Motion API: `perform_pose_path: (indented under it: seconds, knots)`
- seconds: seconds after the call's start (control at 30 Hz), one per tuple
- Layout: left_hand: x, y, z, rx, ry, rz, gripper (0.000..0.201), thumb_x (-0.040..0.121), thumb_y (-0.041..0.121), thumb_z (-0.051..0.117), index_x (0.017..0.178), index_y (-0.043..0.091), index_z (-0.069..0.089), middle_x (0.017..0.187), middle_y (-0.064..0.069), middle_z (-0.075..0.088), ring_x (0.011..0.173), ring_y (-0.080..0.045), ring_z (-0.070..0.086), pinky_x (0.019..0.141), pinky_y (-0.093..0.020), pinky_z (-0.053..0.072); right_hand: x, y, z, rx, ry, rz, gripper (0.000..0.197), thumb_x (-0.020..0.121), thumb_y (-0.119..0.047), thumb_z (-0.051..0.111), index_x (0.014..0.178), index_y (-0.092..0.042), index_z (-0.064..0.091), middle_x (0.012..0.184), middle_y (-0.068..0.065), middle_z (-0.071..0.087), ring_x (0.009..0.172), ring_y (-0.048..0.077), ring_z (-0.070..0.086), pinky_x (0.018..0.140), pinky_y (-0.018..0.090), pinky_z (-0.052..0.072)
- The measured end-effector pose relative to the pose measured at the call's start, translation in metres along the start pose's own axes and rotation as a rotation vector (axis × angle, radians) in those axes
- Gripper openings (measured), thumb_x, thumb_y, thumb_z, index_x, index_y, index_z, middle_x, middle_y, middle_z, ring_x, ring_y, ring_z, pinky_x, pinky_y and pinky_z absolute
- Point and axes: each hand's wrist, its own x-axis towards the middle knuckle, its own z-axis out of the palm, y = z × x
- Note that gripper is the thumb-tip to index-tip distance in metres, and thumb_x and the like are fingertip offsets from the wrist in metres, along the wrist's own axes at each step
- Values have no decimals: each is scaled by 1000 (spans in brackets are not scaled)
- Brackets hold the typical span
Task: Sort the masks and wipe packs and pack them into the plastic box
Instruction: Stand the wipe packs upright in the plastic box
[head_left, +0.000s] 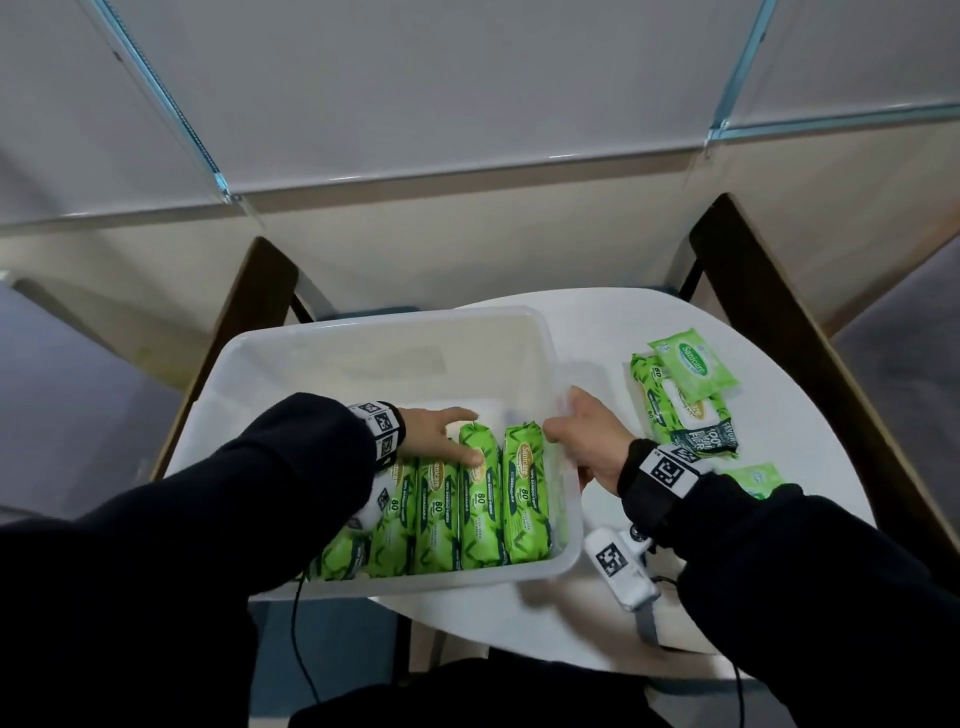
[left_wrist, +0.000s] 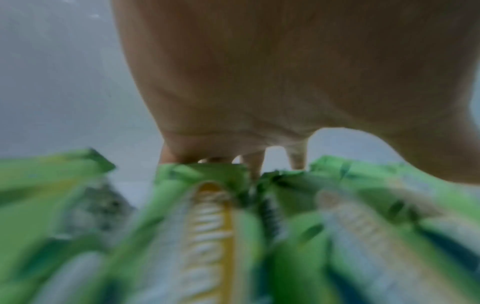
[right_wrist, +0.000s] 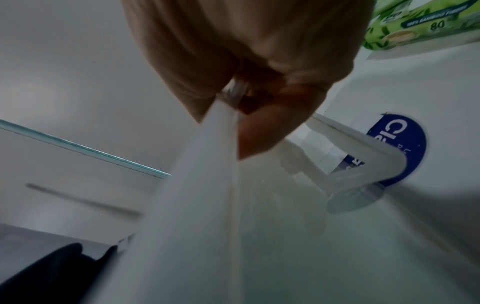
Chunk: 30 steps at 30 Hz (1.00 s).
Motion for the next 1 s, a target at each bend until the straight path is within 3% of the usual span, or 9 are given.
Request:
perform_pose_path:
  seconds: [0.1,0.23,0.43,0.5,0.63,0.7,0.83,0.93,1.0]
  knots:
    - [7,19,1,-55,-18,36,88,85,87,44,155,34,39,160,2,40,147,-23,37,122,-44,23,-2,0,1,8,11,23,23,87,0,54,108,-11,55,74,6,60,44,18,61,35,27,44]
    - [11,19,4,-43,18,-6,78,90,83,40,135,25,65,143,-4,58,130,-26,53,113,-42,36,0,1,4,20,10,42,50,69,-15,57,118,-9,54,86,11,64,54,25,67,37,30,47]
    - [13,43,-15,124,-10,-33,103,73,98,39,141,23,59,148,-4,55,130,-25,54,114,-46,38,2,2,0,4,6,23,30,85,3,53,113,-8,55,81,9,61,52,21,63,36,27,45]
    - [15,59,-13,107,-12,53,87,87,86,39,148,25,52,153,-3,50,136,-25,48,115,-43,34,2,1,-1,-3,2,16,33,82,2,54,115,-6,55,79,9,59,48,17,61,36,25,44]
    - [23,68,2,33,-12,92,60,94,73,47,129,26,60,126,-2,64,112,-23,59,91,-33,42,2,3,-2,-23,-9,23,34,87,8,49,119,-4,53,71,8,56,37,15,55,32,21,38]
    - [21,65,-2,-4,-40,90,63,92,78,44,118,25,65,123,0,63,111,-23,58,98,-36,43,2,1,-2,-25,-10,20,34,87,7,51,119,-3,52,68,7,56,37,16,55,32,22,39]
    - [5,44,-17,-35,-57,117,70,95,77,40,152,38,43,158,5,42,144,-23,39,119,-45,23,2,-1,-2,-58,-18,9,35,85,0,53,119,-7,53,74,7,60,45,20,62,35,26,44]
    - [-10,-10,-32,11,37,-56,83,92,81,37,158,30,35,166,2,31,151,-23,31,123,-46,18,1,0,-6,-85,-39,-11,29,90,8,46,108,-11,55,57,-4,59,41,17,58,33,22,40]
    - [-26,-58,-36,68,-40,-217,95,85,88,39,156,25,40,163,-2,38,147,-26,39,122,-47,25,1,1,-7,-91,-47,-25,28,90,11,44,100,-13,55,52,-6,57,38,16,55,32,21,38]
